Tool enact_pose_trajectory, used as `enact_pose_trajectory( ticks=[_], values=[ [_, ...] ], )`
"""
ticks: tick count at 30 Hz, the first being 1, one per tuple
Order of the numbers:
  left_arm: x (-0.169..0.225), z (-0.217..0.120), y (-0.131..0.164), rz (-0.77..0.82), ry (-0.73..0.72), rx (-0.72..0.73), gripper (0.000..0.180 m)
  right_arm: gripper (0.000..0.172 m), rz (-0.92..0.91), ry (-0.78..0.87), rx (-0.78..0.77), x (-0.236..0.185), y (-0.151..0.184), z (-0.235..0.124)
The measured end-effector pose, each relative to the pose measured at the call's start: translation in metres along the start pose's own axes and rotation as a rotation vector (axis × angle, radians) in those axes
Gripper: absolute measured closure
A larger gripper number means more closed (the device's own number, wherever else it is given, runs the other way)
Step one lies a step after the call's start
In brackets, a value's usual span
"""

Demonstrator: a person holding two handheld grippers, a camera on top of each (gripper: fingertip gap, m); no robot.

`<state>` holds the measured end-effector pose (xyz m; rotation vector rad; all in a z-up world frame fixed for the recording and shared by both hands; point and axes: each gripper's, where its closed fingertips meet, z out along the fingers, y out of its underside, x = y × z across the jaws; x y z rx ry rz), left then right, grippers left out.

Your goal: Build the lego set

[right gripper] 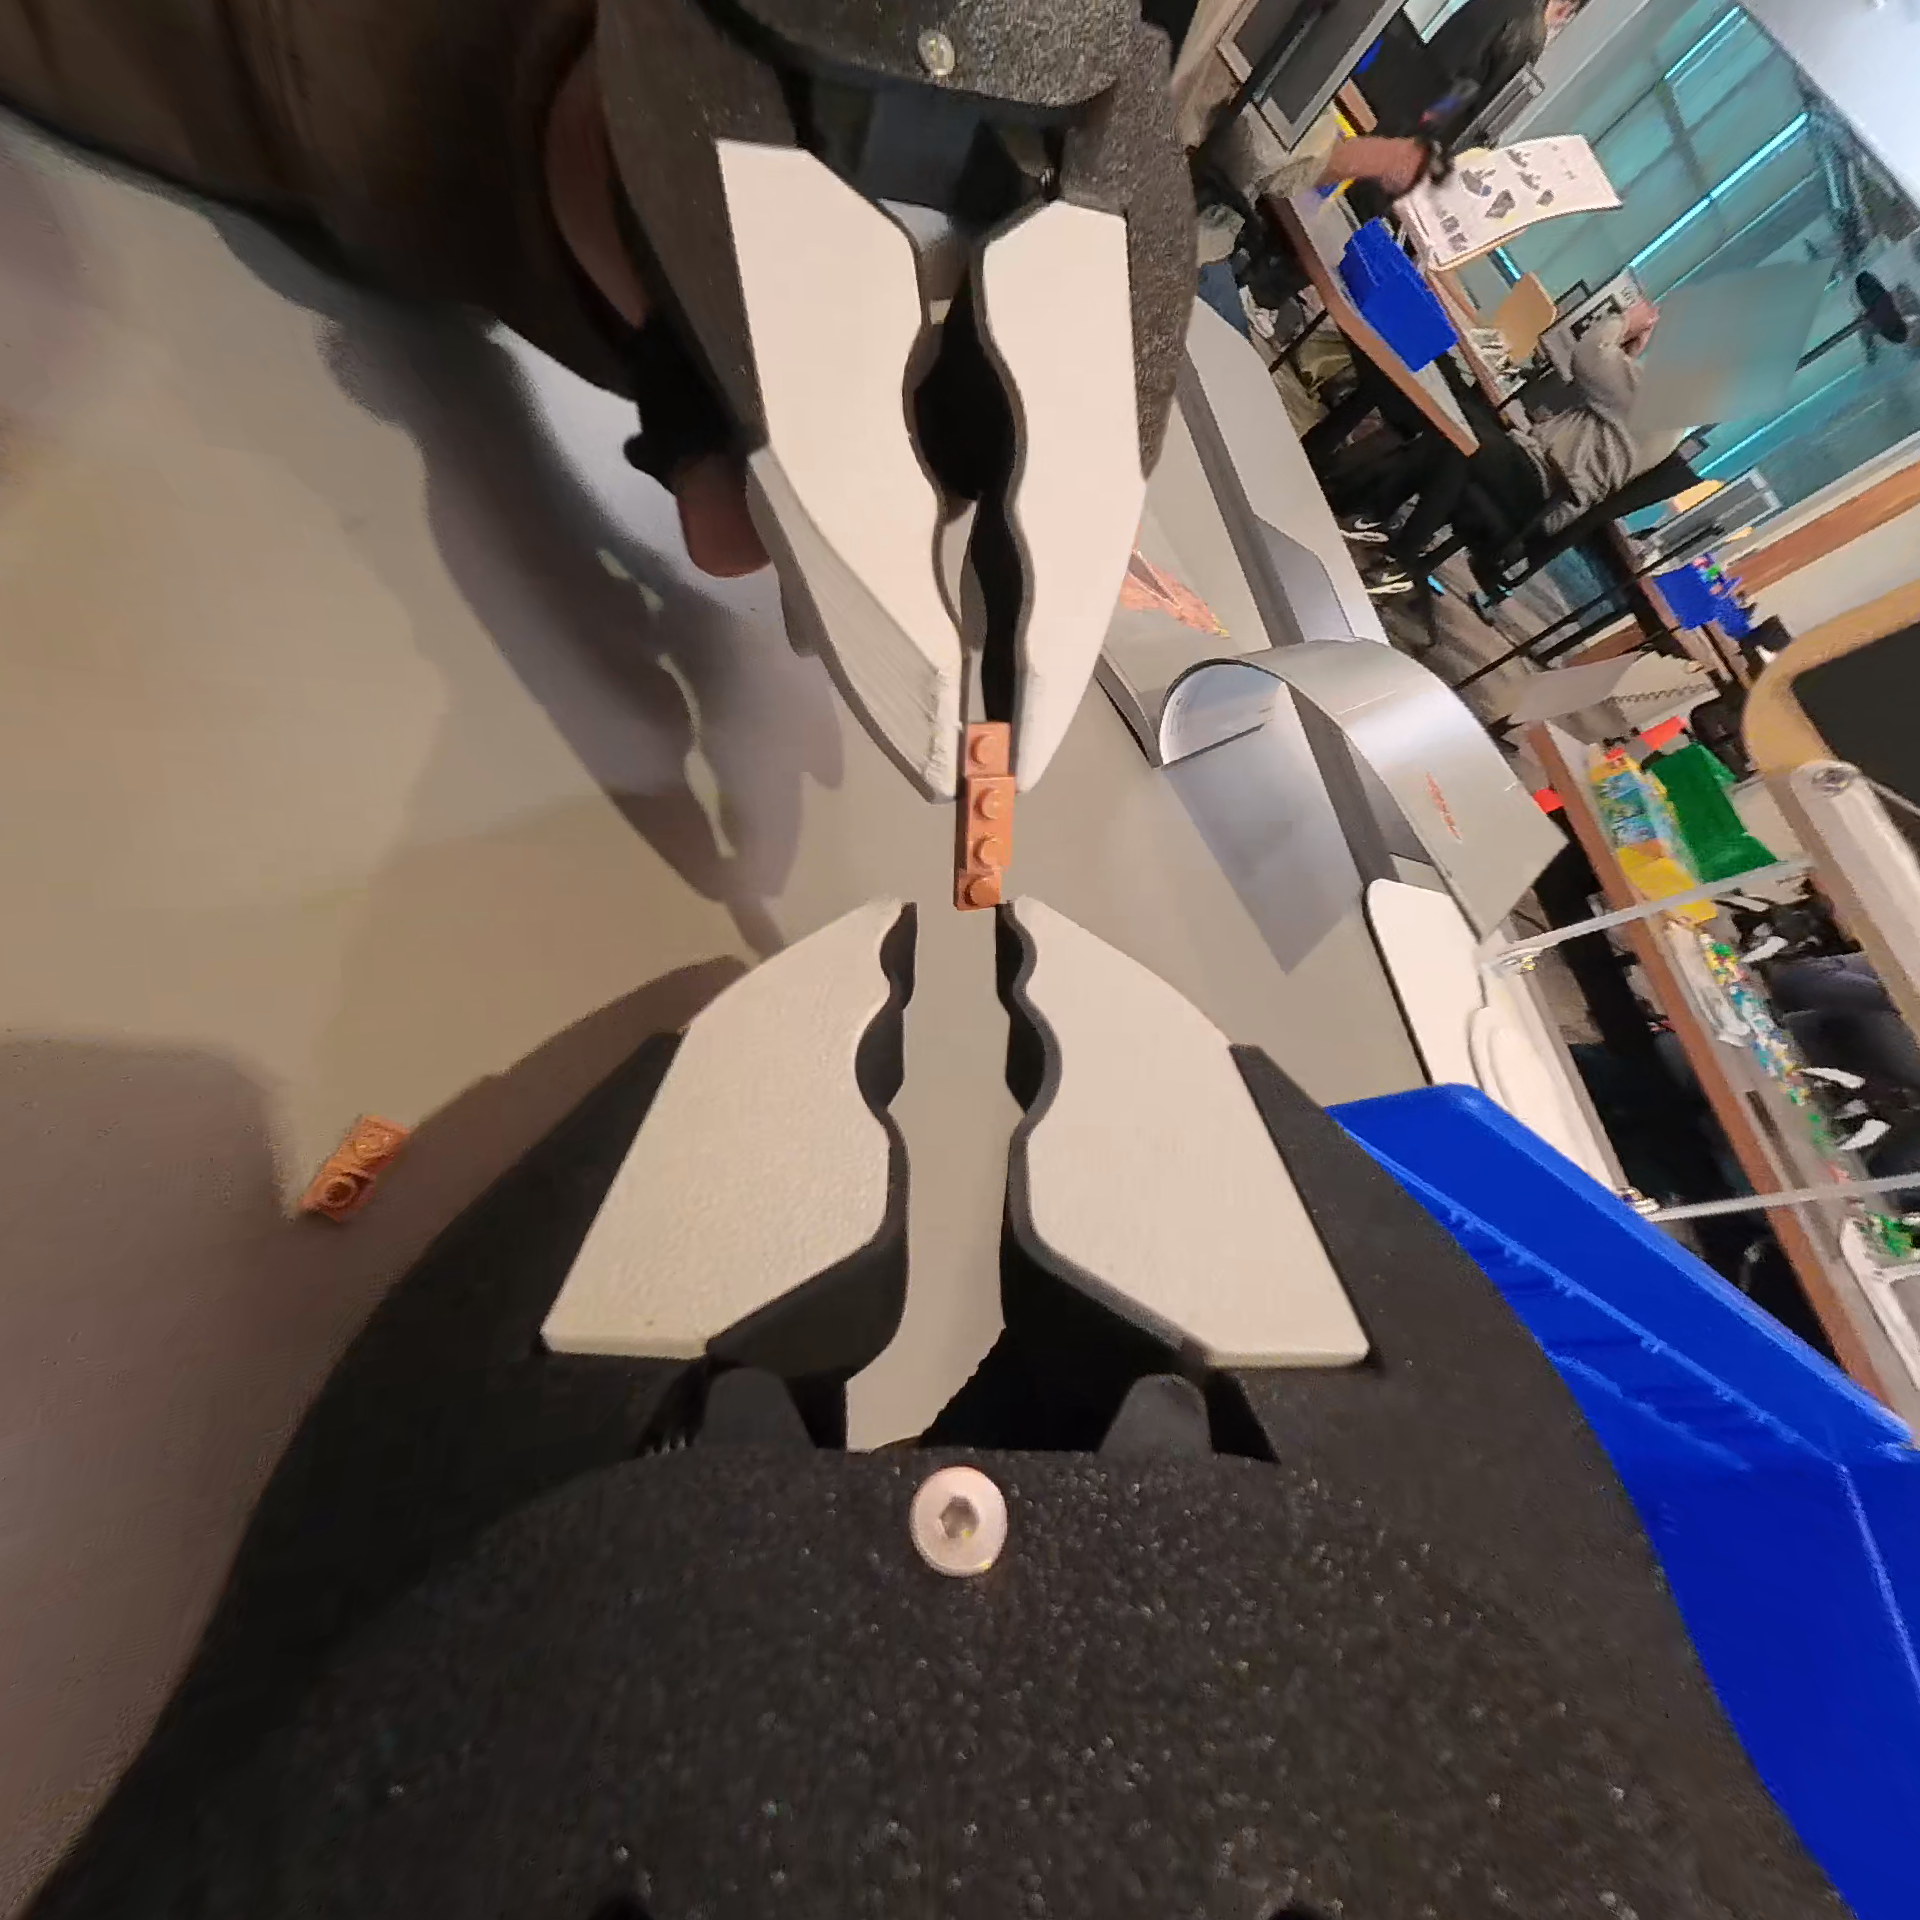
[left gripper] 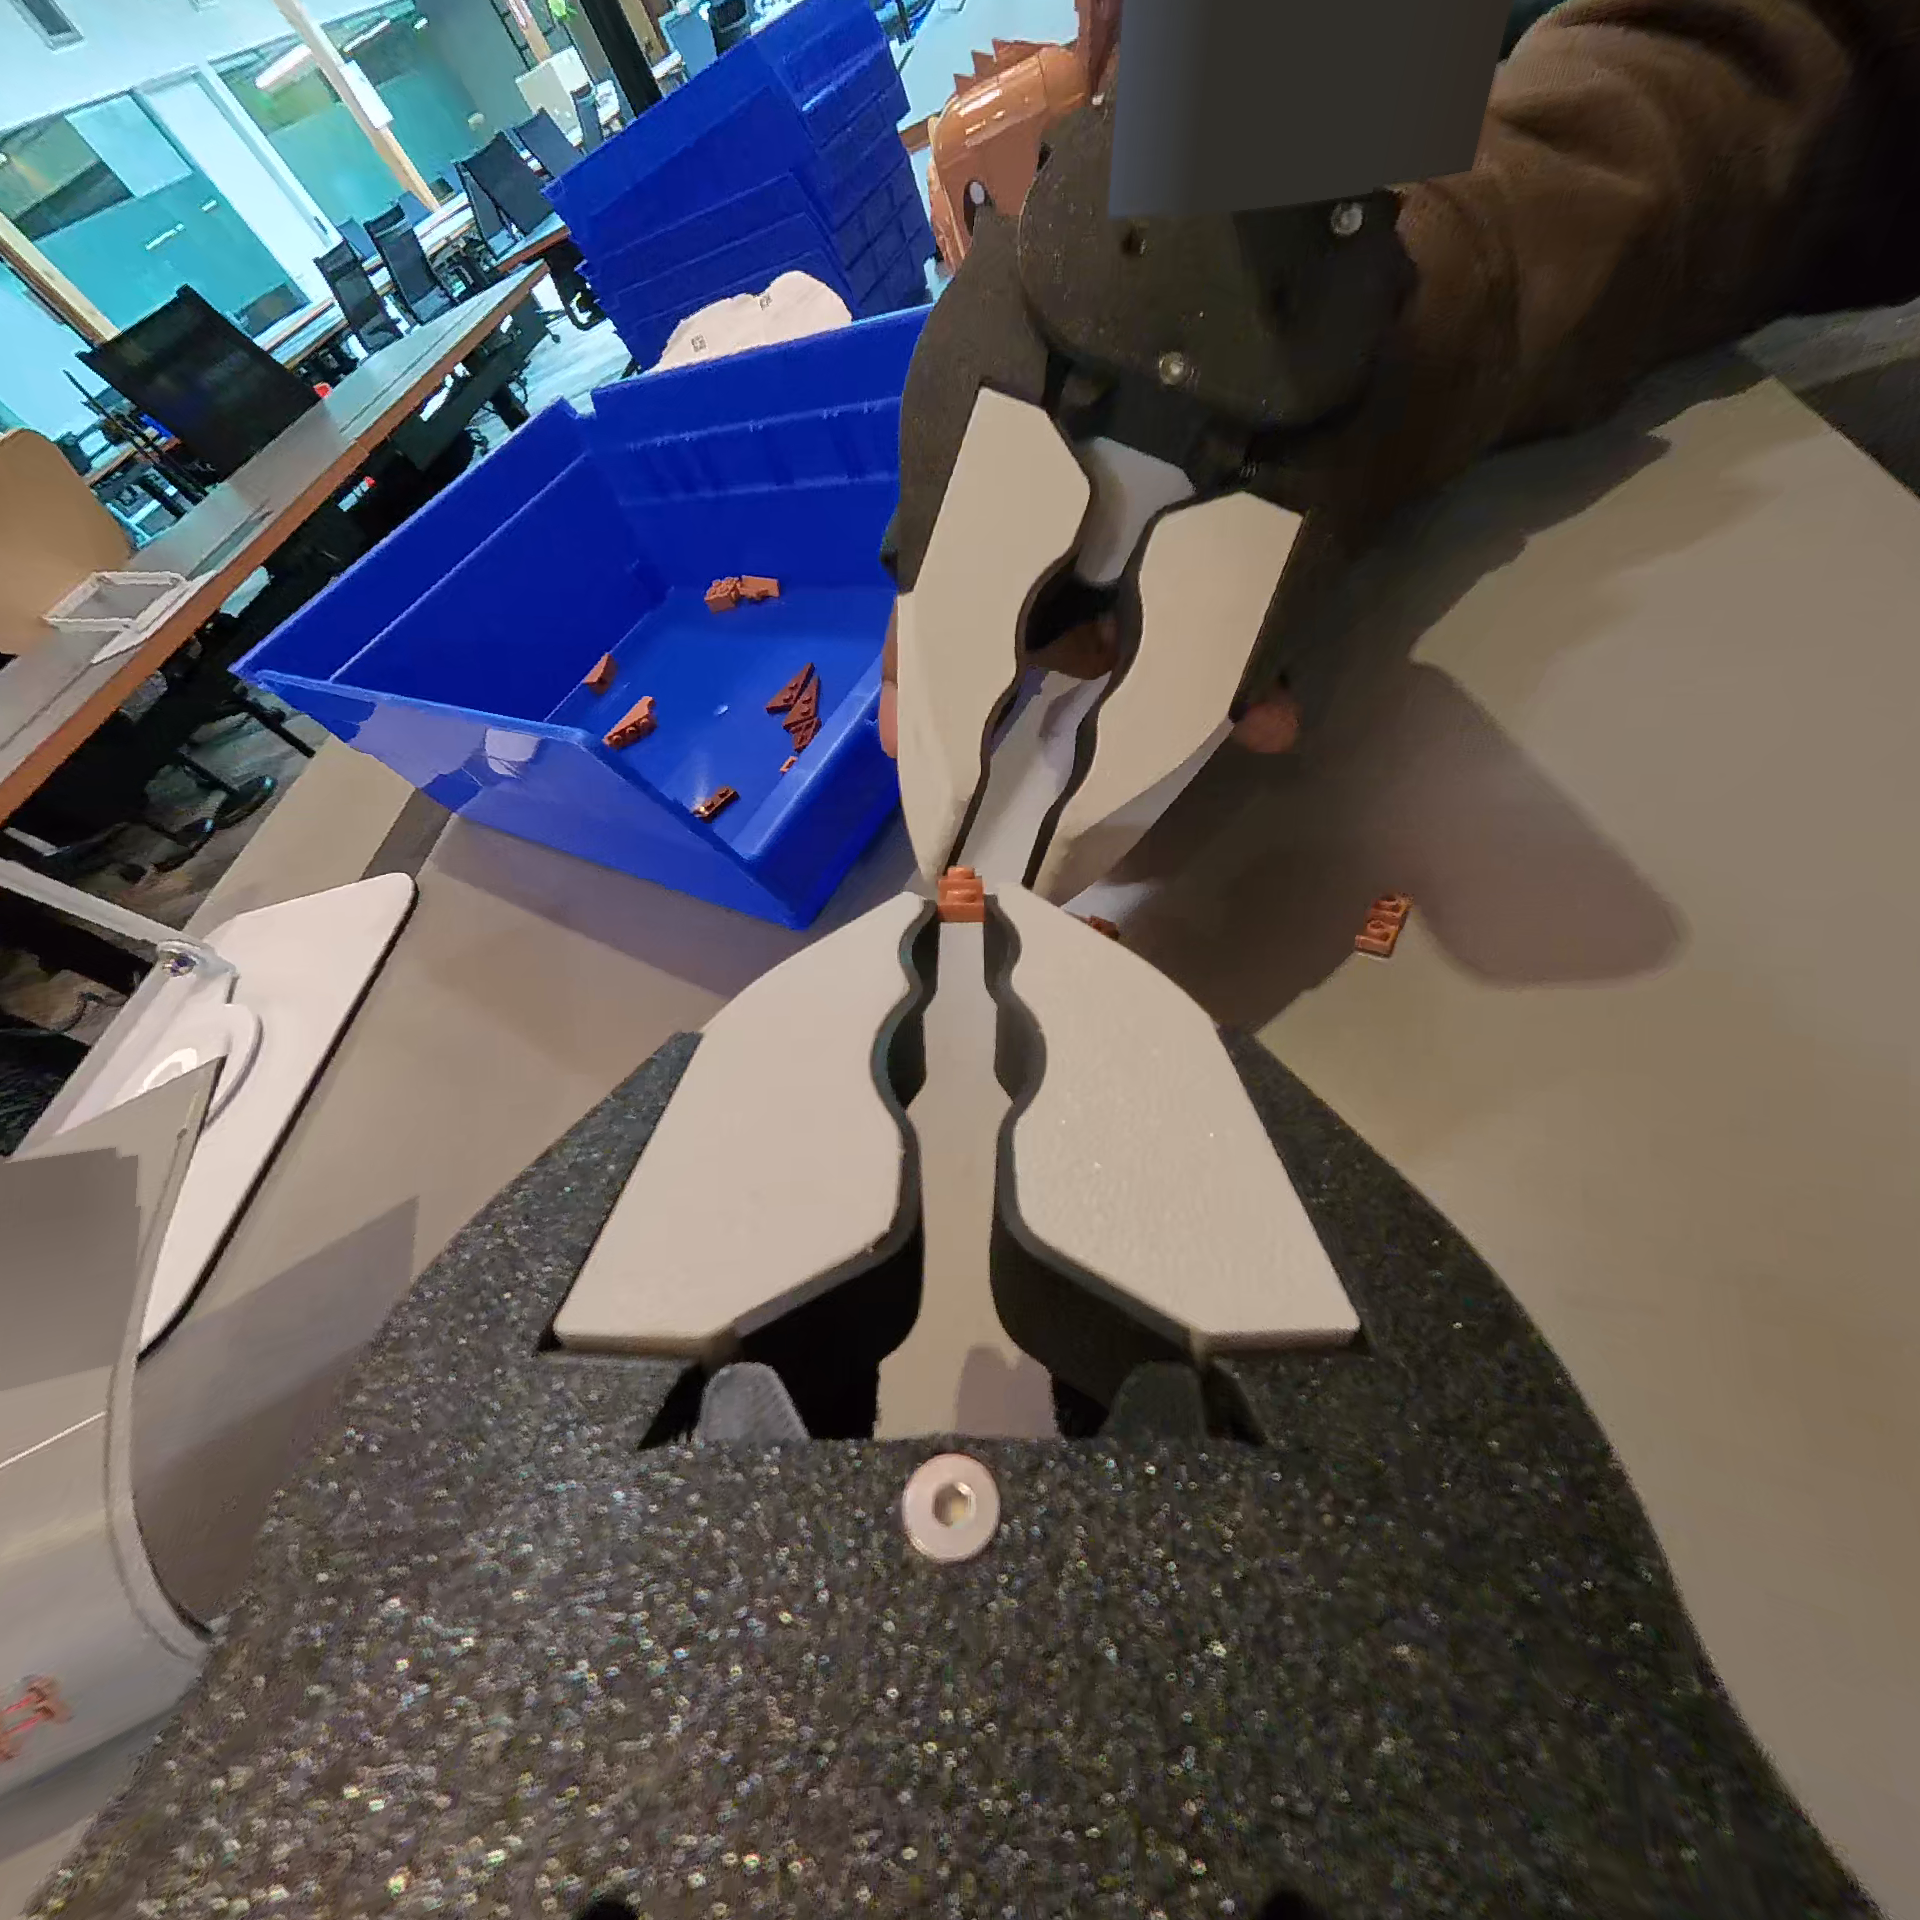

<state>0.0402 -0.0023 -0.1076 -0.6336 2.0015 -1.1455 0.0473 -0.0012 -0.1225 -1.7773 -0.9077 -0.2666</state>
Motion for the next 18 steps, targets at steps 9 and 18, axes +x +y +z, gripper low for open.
enact_pose_trajectory(
  ticks=[9, 18],
  values=[
    [0.004, 0.004, 0.006, 0.106, -0.018, -0.077, 0.172, 0.158, -0.019, -0.01, 0.047, 0.0, -0.013, -0.005],
    [0.015, 0.007, 0.009, 0.19, 0.011, -0.107, 0.172, 0.161, -0.032, -0.094, 0.032, -0.013, -0.012, -0.003]
  ],
)
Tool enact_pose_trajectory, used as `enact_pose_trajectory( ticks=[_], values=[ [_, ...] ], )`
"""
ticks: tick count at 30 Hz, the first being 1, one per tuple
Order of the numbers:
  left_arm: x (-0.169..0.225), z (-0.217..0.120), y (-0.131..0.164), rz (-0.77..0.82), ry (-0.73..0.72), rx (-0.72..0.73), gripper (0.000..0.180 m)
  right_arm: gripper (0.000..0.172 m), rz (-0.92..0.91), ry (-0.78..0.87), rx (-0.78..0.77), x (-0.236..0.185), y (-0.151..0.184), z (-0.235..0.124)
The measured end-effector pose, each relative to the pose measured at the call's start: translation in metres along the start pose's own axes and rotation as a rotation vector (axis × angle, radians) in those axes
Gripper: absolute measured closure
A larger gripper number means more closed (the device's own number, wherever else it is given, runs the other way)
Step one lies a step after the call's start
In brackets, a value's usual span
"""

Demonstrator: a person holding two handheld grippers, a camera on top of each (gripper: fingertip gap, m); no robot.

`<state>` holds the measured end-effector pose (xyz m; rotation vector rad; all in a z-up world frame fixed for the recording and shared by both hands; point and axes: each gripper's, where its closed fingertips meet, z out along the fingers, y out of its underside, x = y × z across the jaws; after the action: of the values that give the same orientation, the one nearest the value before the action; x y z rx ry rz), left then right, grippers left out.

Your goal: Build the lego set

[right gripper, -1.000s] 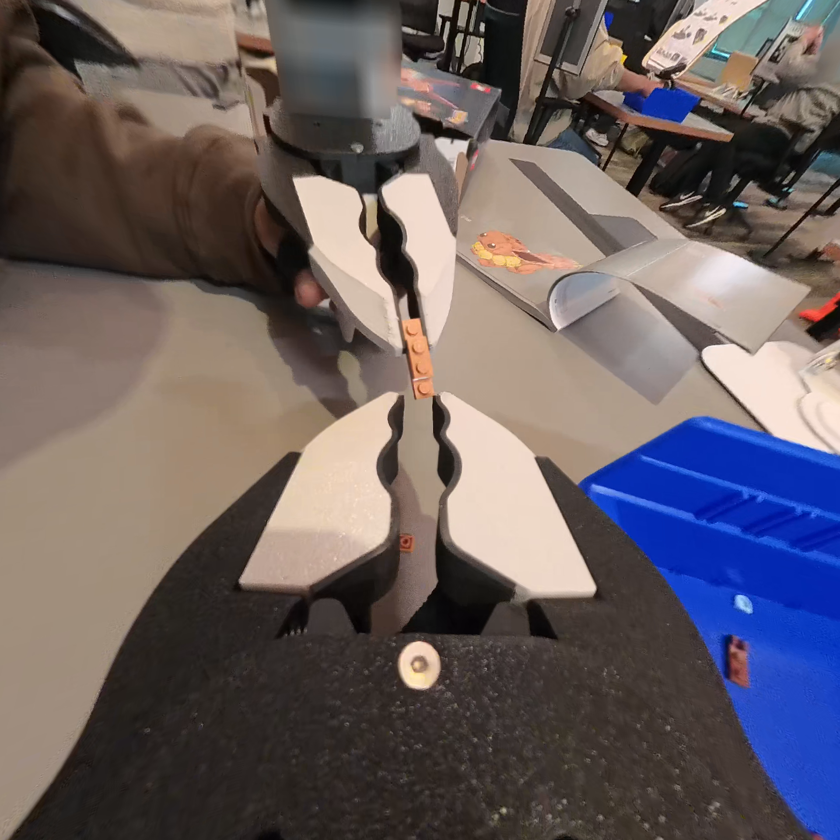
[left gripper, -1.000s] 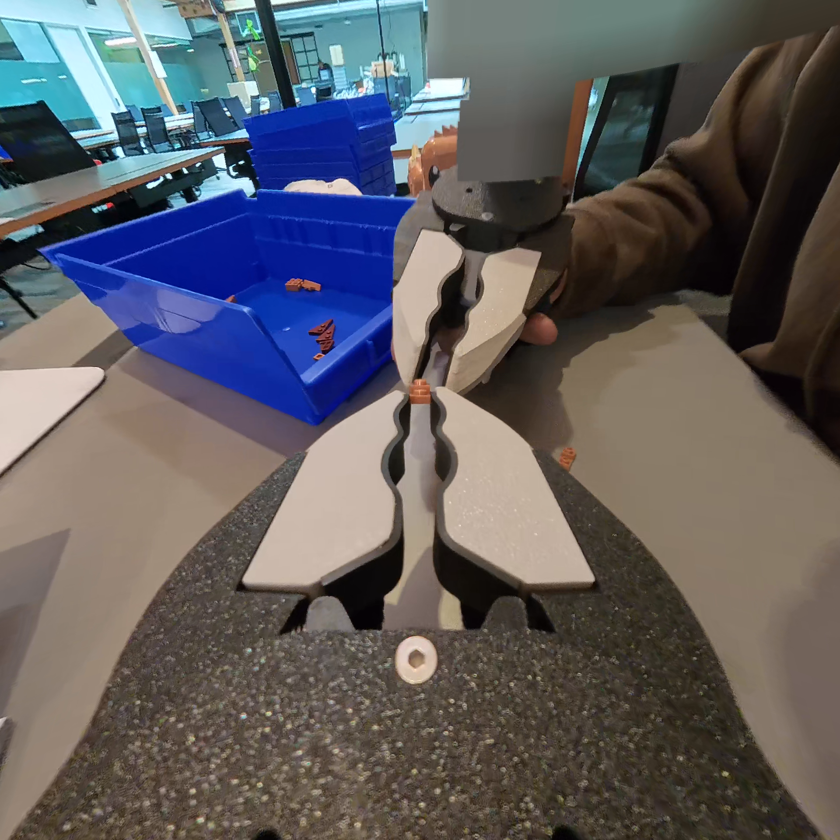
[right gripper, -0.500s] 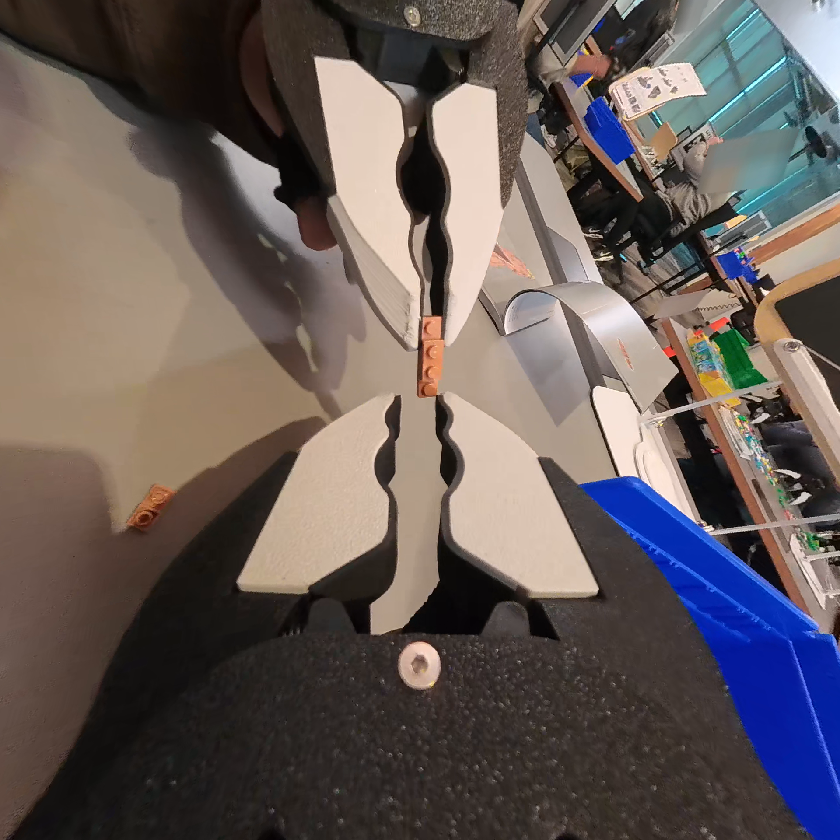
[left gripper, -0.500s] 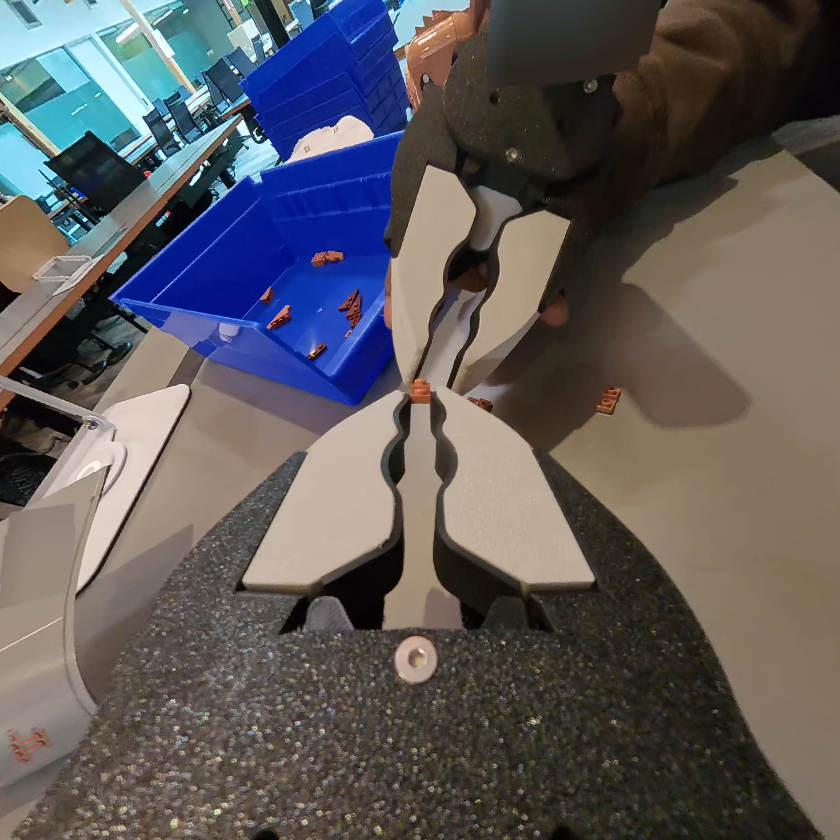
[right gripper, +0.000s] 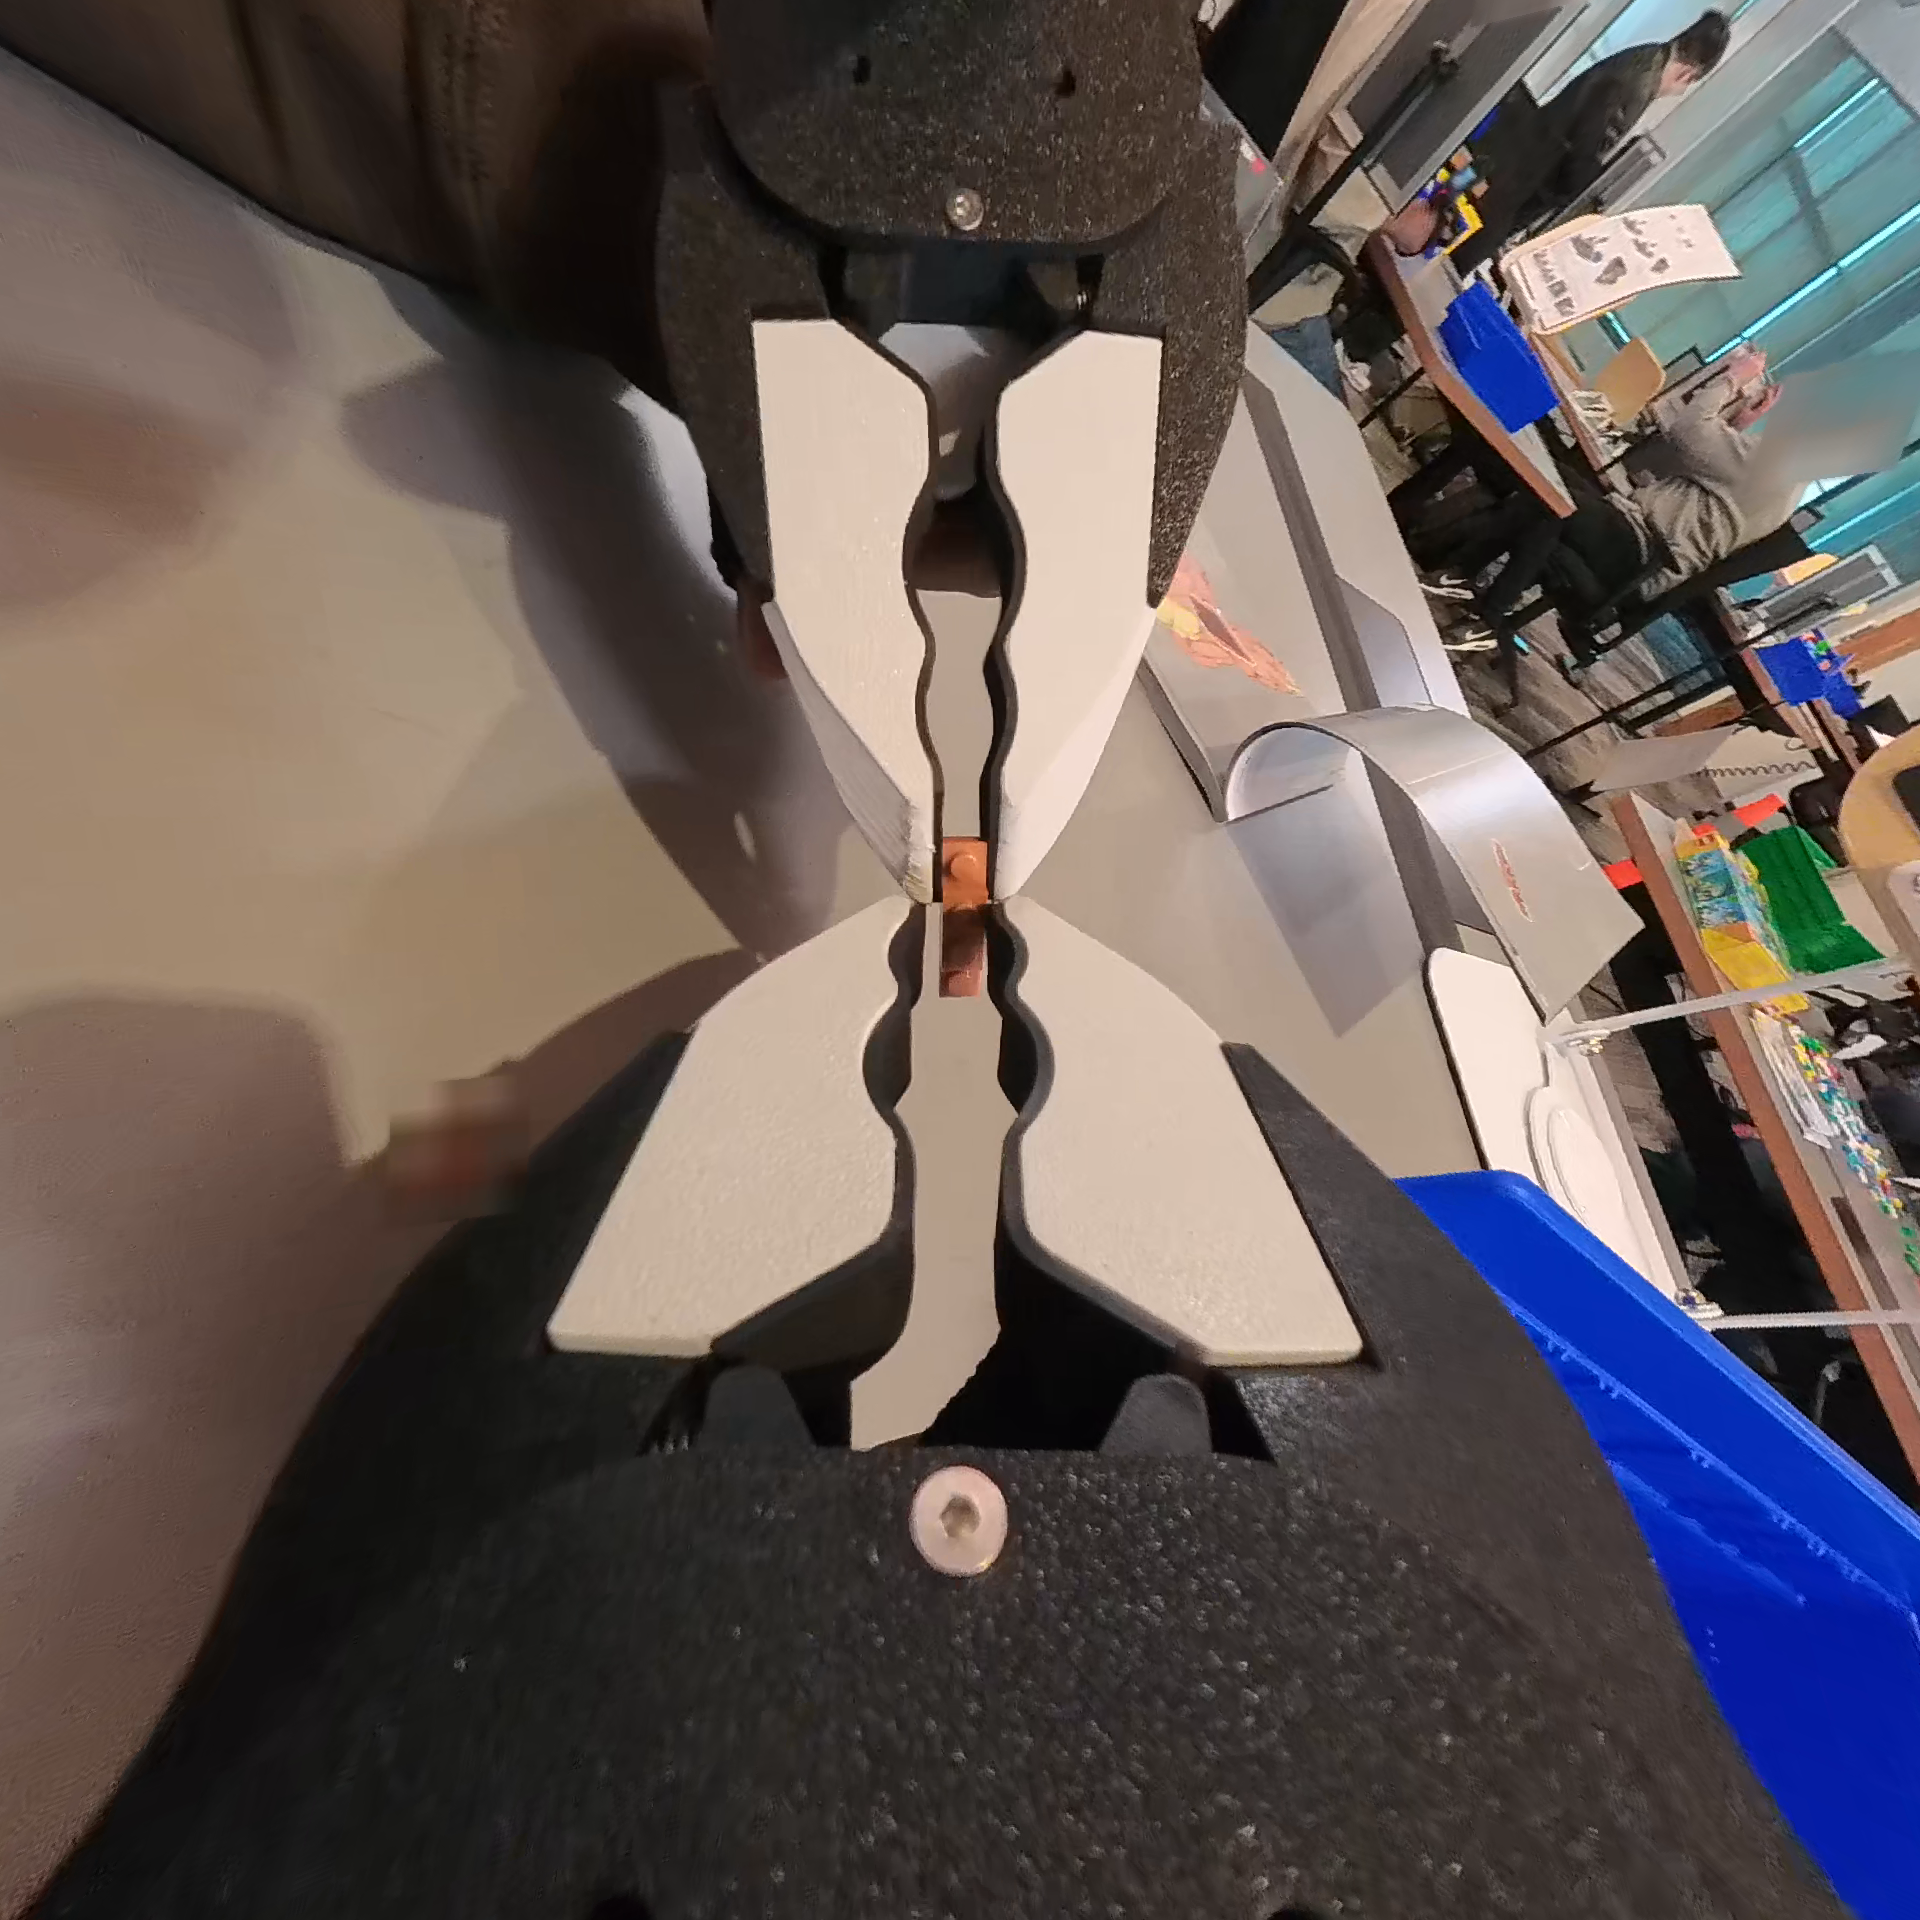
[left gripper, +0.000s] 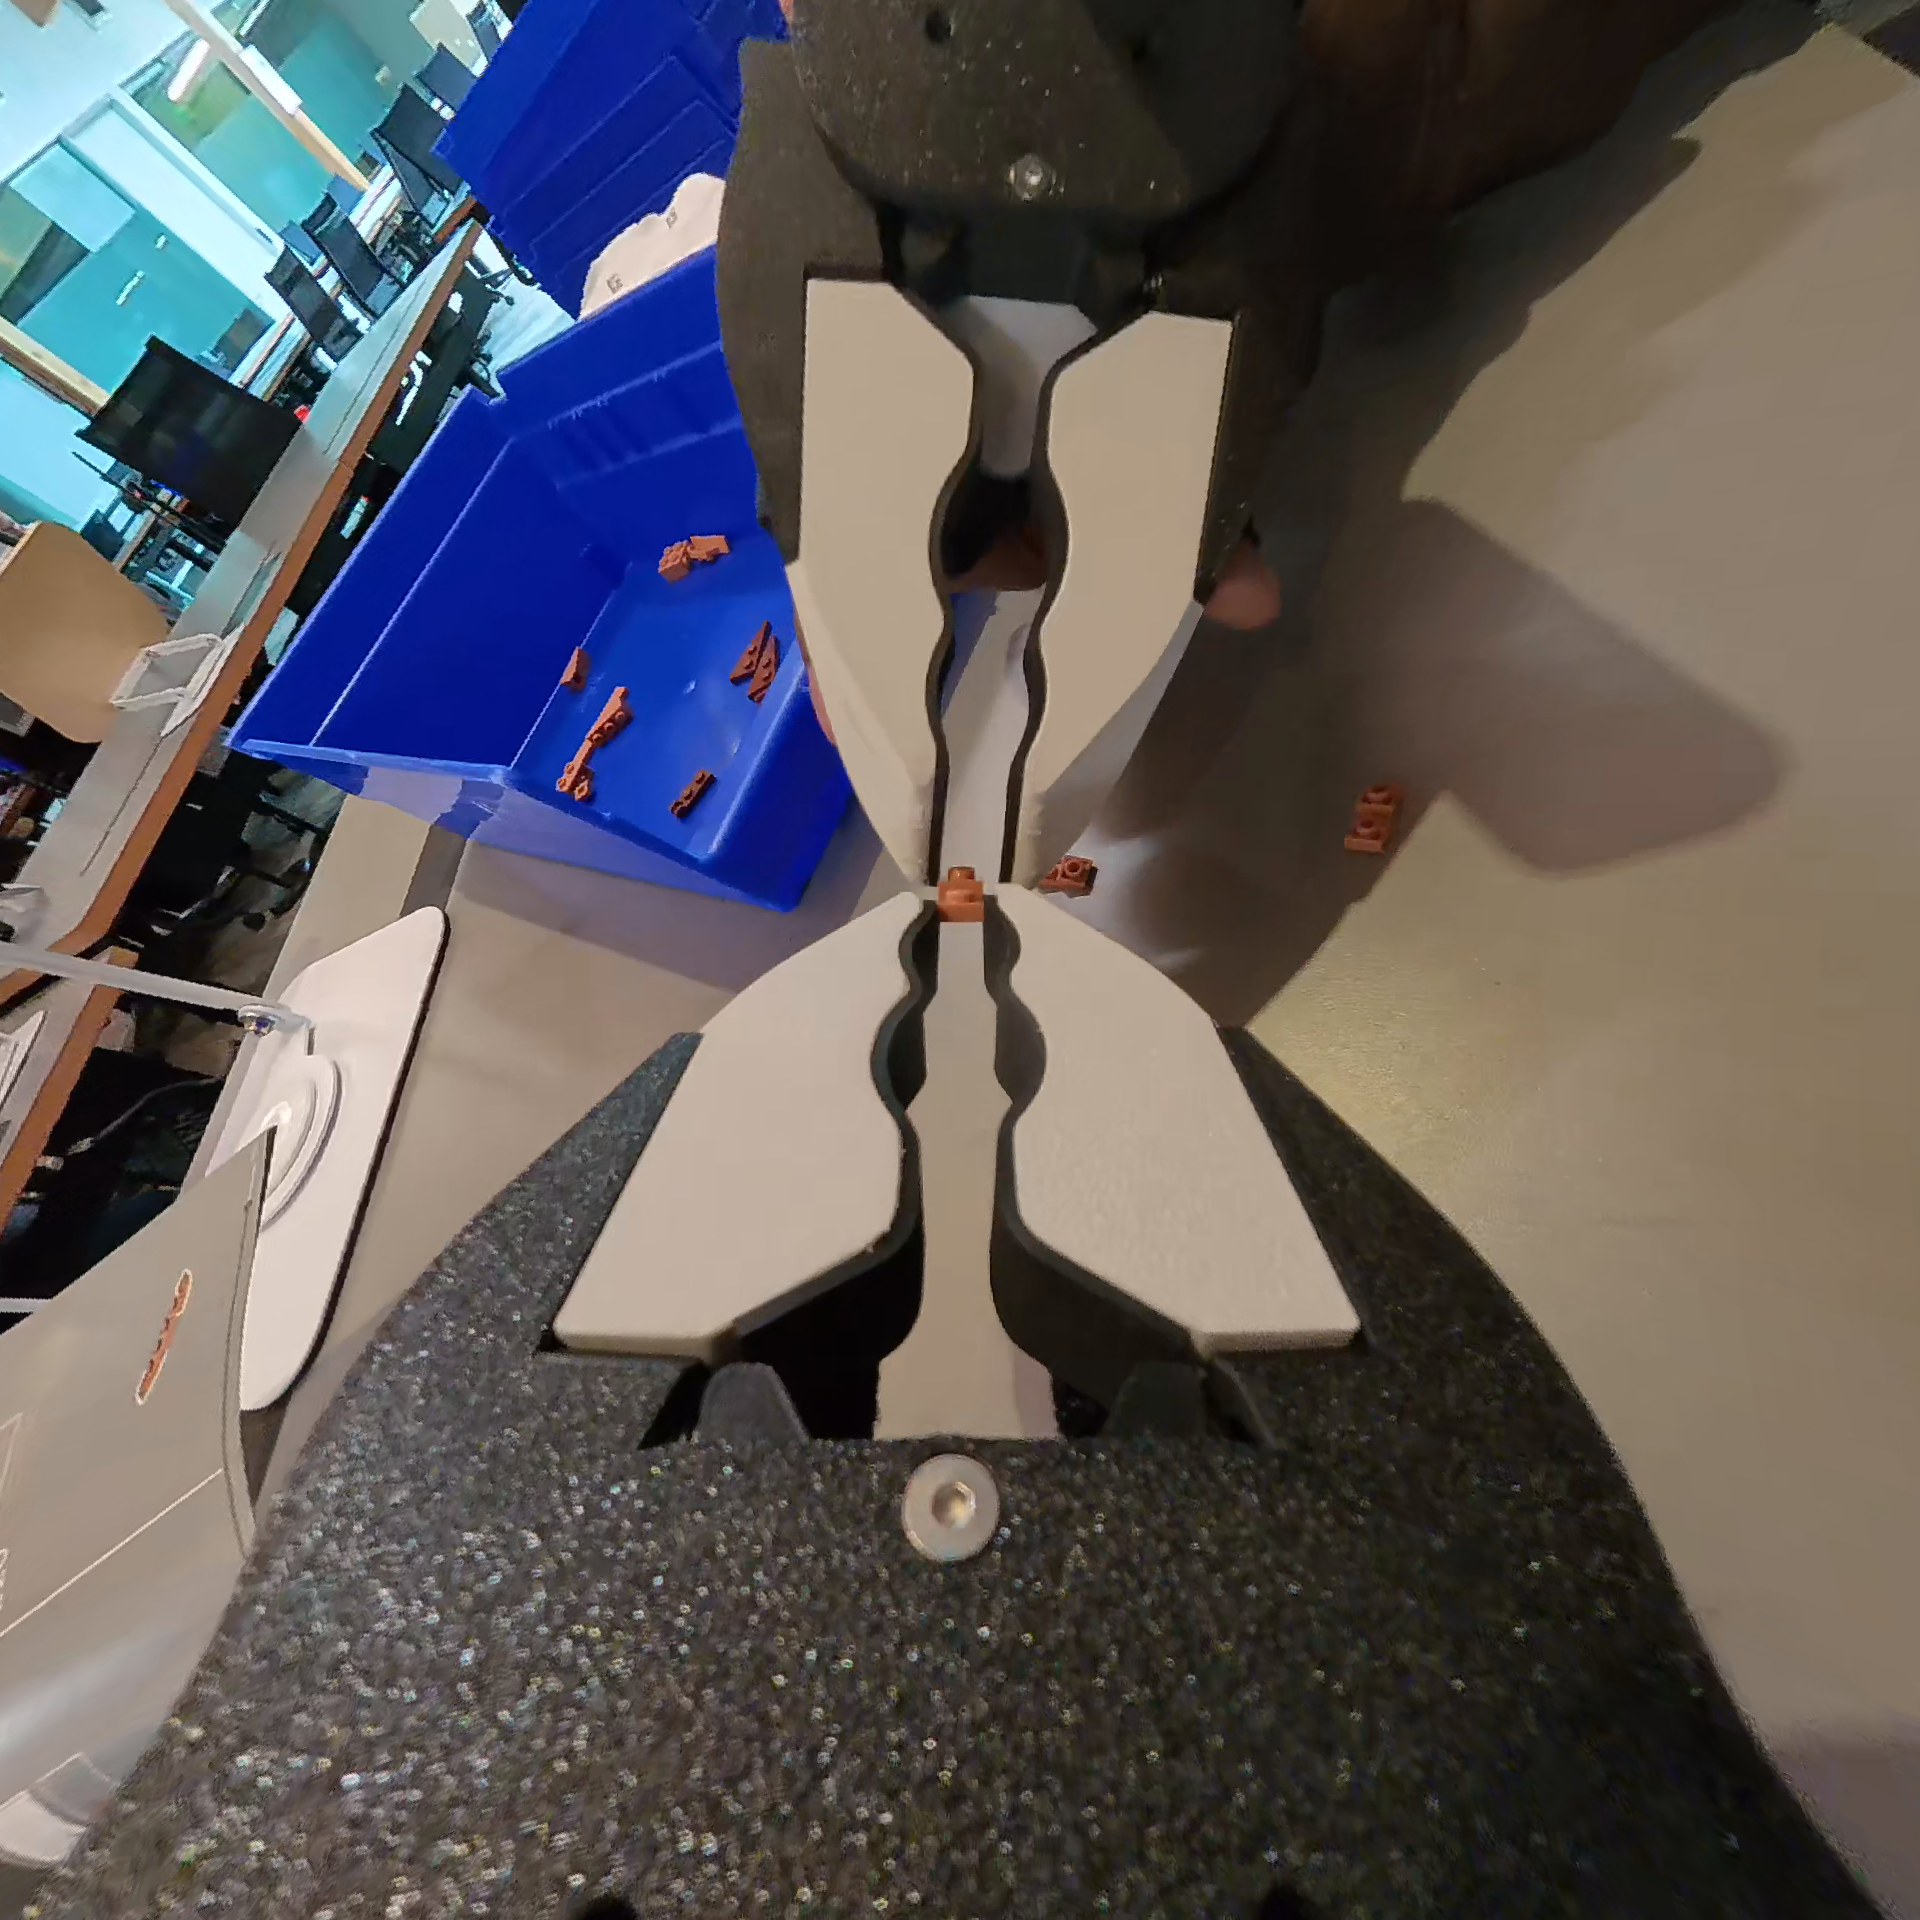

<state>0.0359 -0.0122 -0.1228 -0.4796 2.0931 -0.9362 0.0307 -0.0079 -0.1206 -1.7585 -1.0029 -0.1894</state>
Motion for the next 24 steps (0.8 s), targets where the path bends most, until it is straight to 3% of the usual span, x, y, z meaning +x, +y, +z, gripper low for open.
enact_pose_trajectory(
  ticks=[24],
  values=[
    [0.0066, 0.0015, -0.0002, 0.02, 0.032, 0.006, 0.172, 0.164, -0.048, 0.002, -0.008, -0.0061, 0.0026, -0.0001]
  ],
)
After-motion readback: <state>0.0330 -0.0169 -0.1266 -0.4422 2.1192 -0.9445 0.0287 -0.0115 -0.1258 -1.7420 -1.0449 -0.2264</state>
